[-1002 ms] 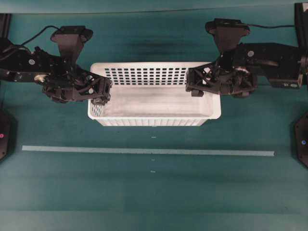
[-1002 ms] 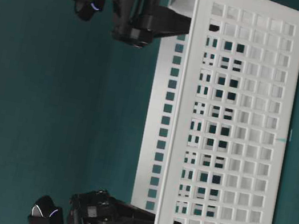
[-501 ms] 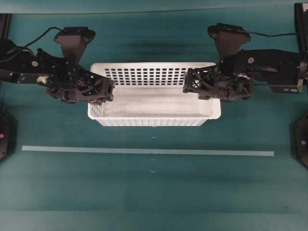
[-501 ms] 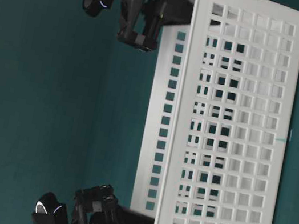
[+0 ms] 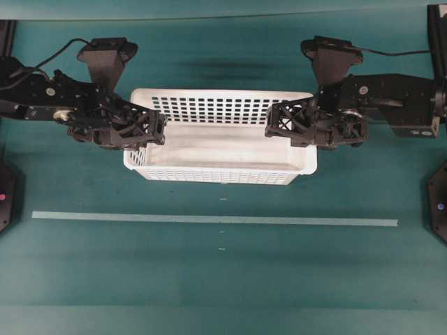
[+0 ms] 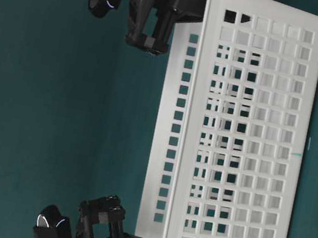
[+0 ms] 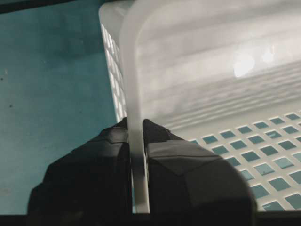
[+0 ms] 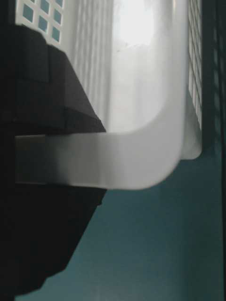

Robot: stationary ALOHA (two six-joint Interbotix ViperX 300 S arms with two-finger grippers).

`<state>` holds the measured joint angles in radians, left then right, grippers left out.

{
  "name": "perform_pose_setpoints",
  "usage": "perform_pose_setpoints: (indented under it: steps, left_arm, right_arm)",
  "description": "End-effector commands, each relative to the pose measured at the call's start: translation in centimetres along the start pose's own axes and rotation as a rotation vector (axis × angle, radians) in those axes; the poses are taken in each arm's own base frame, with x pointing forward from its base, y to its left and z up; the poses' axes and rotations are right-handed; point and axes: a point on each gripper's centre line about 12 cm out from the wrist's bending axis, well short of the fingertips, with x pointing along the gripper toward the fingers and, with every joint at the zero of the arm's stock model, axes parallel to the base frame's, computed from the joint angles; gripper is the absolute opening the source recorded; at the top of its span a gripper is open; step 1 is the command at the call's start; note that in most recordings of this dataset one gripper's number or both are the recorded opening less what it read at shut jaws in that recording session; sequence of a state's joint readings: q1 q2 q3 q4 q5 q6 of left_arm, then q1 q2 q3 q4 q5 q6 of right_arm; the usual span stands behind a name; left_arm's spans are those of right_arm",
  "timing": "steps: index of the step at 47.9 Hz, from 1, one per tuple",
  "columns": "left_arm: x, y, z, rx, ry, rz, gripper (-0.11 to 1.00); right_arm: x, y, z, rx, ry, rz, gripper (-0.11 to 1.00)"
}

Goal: Lift the white basket with both hands.
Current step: 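Raise the basket with both grippers, drawing it slightly forward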

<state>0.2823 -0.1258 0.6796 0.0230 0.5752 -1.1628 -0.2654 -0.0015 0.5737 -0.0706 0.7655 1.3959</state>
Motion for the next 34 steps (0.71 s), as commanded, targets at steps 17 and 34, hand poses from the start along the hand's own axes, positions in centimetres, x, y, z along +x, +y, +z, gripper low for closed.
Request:
perform_pose_setpoints:
  steps: [17, 34]
  left_arm:
    - [-6.1, -3.5, -1.7, 0.080, 0.003, -0.089, 0.00]
    - [-8.5, -5.3, -4.2, 0.092, 0.033, -0.147, 0.00]
  right_arm:
    - [-4.1, 1.1, -1.4, -0.057, -0.004, 0.062, 0.16]
    - [-6.4, 1.2, -4.3, -0.106, 0.031, 0.104, 0.16]
